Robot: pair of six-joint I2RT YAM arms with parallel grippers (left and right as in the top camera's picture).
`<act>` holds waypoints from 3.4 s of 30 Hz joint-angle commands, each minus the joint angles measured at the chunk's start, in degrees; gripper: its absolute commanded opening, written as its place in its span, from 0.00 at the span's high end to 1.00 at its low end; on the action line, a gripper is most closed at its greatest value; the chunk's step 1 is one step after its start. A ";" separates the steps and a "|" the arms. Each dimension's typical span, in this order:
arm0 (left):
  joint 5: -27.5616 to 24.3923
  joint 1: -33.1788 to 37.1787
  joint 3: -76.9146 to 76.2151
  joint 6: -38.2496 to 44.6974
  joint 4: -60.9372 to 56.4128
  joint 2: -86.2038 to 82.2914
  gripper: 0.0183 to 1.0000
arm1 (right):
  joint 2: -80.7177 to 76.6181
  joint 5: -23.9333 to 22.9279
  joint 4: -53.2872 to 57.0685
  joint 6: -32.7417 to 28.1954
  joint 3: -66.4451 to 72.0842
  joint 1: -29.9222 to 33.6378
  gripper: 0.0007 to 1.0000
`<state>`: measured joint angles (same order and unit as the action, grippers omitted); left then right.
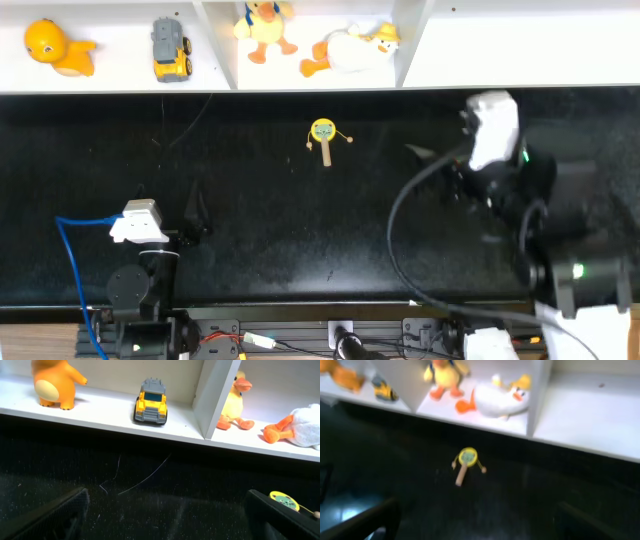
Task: Store Toys
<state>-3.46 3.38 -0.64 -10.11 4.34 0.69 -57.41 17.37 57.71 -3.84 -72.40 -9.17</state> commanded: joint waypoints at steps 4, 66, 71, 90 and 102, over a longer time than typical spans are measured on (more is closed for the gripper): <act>-0.74 -0.50 0.20 -0.42 0.07 -0.52 0.00 | -12.39 -6.99 5.49 -0.76 -10.88 -12.09 0.00; -0.76 -0.50 0.20 -0.42 0.07 -0.52 0.00 | -56.72 -17.18 -5.73 17.03 -11.02 -24.24 0.07; -0.74 -0.50 0.20 -0.42 0.07 -0.52 0.00 | -57.42 -17.20 -6.08 16.90 -10.99 -24.22 0.11; -0.76 -0.50 0.20 -0.42 0.07 -0.52 0.00 | -60.61 -16.79 -5.18 19.74 -11.02 -24.35 0.48; -0.74 -0.50 0.20 -0.42 0.07 -0.52 0.00 | -60.61 -16.76 -4.48 20.55 -11.02 -24.35 0.70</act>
<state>-3.46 3.36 -0.64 -10.11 4.36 0.69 -116.01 -0.21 53.19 16.34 -83.11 -33.36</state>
